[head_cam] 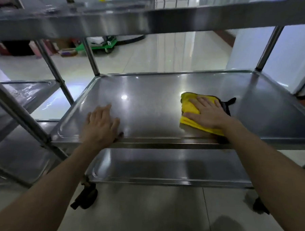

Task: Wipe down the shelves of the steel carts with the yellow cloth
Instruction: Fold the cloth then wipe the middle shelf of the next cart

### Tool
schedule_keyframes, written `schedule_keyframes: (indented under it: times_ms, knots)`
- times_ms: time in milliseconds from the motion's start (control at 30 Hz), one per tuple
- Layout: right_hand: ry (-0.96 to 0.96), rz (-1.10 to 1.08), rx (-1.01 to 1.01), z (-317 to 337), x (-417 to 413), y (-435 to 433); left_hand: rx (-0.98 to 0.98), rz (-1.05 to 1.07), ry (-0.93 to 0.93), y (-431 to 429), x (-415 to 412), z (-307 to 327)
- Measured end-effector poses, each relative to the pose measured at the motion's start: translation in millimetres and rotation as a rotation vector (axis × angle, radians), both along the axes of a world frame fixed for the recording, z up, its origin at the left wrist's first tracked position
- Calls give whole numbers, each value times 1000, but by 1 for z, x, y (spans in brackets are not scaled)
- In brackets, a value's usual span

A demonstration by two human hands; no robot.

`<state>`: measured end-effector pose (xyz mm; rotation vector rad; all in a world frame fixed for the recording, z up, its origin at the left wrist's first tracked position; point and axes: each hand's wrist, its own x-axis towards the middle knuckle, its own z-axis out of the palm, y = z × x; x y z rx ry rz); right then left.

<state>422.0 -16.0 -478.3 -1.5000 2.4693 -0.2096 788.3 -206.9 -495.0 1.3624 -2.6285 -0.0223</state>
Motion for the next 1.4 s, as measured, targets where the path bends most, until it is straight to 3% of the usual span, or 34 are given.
schedule_keyframes:
  times_ms: [133,333,567,767,900,967,1033,1133,1400]
  knots:
    - [22,-43,46,7,-6,-88,-8,-1,155,6,0,-4]
    - [47,193,50,11,71,-208,-119,46,296,6,-1,-12]
    - [-32,386,-11,10,162,-116,-222,55,441,18,0,2]
    - [-52,327,-35,7,206,-56,-90,-135,878,35,20,18]
    - [-115,294,-59,11,209,-52,-274,198,1164,42,84,10]
    - [-143,277,-54,11,209,-52,-324,374,1218,28,116,12]
    - [-165,251,-45,12,211,-54,-119,418,1257,7,139,28]
    - [-137,186,-30,12,223,-69,252,299,1296,-22,150,61]
    - [-141,373,-24,-3,321,-184,184,273,1313,-50,146,49]
